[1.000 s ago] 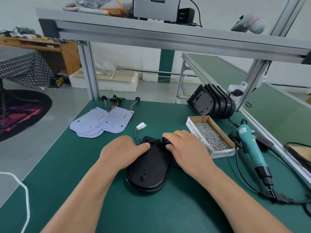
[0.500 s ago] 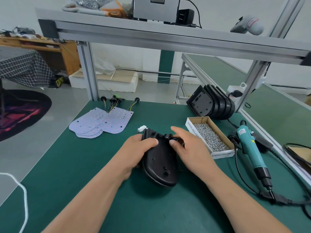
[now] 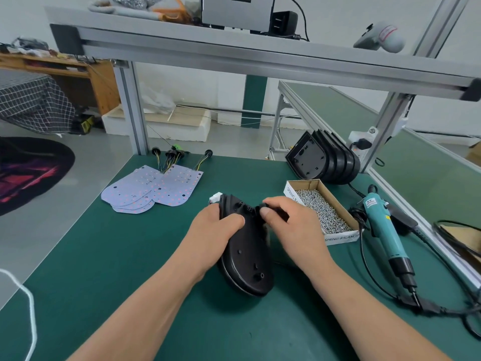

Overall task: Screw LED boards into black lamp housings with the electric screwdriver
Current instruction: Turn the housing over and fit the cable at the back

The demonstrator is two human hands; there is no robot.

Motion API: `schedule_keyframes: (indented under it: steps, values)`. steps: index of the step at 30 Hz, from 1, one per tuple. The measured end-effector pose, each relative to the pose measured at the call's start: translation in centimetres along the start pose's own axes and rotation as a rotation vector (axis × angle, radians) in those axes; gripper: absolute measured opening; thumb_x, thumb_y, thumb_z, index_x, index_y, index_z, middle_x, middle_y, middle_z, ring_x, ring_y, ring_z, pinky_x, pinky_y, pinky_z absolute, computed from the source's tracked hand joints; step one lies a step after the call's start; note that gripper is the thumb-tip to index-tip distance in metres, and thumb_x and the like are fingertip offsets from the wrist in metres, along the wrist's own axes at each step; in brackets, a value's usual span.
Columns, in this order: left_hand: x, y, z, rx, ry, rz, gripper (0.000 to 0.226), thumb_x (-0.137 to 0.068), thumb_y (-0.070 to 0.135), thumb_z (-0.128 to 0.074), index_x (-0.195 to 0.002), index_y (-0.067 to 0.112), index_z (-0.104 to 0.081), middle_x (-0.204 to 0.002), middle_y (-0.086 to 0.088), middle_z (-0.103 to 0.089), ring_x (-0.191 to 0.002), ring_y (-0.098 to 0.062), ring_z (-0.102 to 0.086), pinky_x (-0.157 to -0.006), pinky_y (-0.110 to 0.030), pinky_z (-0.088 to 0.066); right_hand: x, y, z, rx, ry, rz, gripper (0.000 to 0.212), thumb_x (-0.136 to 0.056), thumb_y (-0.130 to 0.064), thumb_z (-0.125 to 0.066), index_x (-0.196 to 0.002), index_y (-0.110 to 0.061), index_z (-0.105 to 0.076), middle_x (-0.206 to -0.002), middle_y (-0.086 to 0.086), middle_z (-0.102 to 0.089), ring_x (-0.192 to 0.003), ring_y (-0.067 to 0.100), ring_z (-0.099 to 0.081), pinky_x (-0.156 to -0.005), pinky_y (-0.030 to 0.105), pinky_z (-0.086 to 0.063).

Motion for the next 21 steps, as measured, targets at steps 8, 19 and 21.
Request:
schedule_keyframes:
  steps: [8, 19, 21]
  values:
    - [0.41, 0.55, -0.16, -0.081, 0.032, 0.001, 0.051, -0.077, 0.04, -0.062, -0.104, -0.002, -0.054, -0.085, -0.007, -0.055, -0.076, -0.02, -0.052, -0.073, -0.04, -0.044, -0.49, 1.05, 0.54, -0.15, -0.1, -0.106, 0.018, -0.094, -0.02, -0.078, -0.111, -0.022, -0.081, -0.099, -0.015, -0.079, -0.099, 0.002, -0.072, -0.096, 0.032, -0.056]
    - [0.39, 0.39, -0.23, -0.106, 0.05, 0.008, 0.035, -0.076, 0.041, -0.061, -0.09, 0.01, -0.05, -0.08, -0.003, -0.049, -0.072, -0.02, -0.047, -0.07, -0.039, -0.041, -0.25, 0.48, 0.72, -0.147, -0.106, -0.037, 0.021, -0.091, -0.019, -0.081, -0.109, -0.03, -0.081, -0.092, -0.024, -0.078, -0.089, -0.001, -0.073, -0.082, 0.012, -0.049]
    - [0.34, 0.27, -0.14, -0.126, 0.055, 0.018, 0.044, -0.076, 0.042, -0.06, -0.095, 0.003, -0.05, -0.081, -0.004, -0.05, -0.073, -0.021, -0.048, -0.071, -0.041, -0.042, -0.11, 0.22, 0.78, -0.102, -0.092, -0.004, 0.016, -0.091, -0.023, -0.081, -0.105, -0.031, -0.081, -0.093, -0.025, -0.077, -0.092, -0.001, -0.072, -0.083, 0.016, -0.051]
Point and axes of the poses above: each hand's wrist, its own x-axis away from the middle knuckle, its own z-axis out of the back of the hand, y = z × x, the point moved 4 cm from there along -x, towards the middle knuckle
